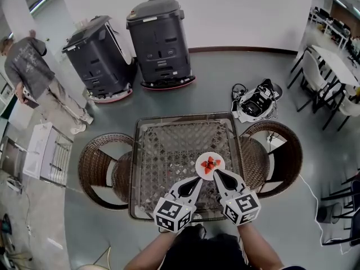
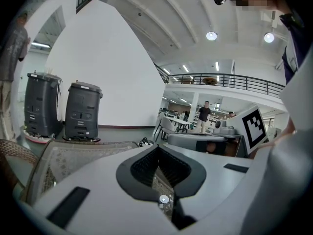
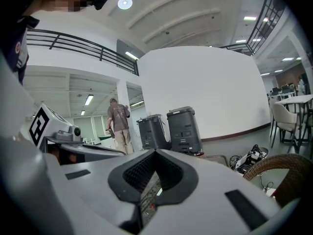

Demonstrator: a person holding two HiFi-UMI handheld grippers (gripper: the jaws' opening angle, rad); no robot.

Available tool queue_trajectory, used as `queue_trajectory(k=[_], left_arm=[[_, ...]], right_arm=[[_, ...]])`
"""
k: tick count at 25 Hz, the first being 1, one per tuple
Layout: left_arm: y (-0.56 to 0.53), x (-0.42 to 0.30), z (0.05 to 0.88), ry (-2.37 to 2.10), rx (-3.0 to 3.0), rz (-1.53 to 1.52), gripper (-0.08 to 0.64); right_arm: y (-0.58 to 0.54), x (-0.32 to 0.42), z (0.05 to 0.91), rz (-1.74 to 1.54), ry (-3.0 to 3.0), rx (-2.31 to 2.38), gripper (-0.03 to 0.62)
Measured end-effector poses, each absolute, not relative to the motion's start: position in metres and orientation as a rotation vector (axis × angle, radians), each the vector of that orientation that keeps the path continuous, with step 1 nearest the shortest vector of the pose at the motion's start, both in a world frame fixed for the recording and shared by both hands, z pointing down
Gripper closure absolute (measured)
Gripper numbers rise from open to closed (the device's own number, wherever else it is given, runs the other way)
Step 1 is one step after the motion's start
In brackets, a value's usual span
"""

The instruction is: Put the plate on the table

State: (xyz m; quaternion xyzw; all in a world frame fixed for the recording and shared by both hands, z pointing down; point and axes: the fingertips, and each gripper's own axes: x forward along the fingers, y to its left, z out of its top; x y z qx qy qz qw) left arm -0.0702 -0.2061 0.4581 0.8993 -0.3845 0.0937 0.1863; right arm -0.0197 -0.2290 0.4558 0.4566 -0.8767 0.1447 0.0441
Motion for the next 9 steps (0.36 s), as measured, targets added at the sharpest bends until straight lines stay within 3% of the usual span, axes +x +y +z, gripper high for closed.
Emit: queue_trajectory(k=[9], left_arm=[[-0.2044,-0.075,0.46,-1.09,2.527,0.26,0.554]], right_arm=[[-0.2256,-0.0242,0.4543,0.428,-2.685,1.386,0.588]])
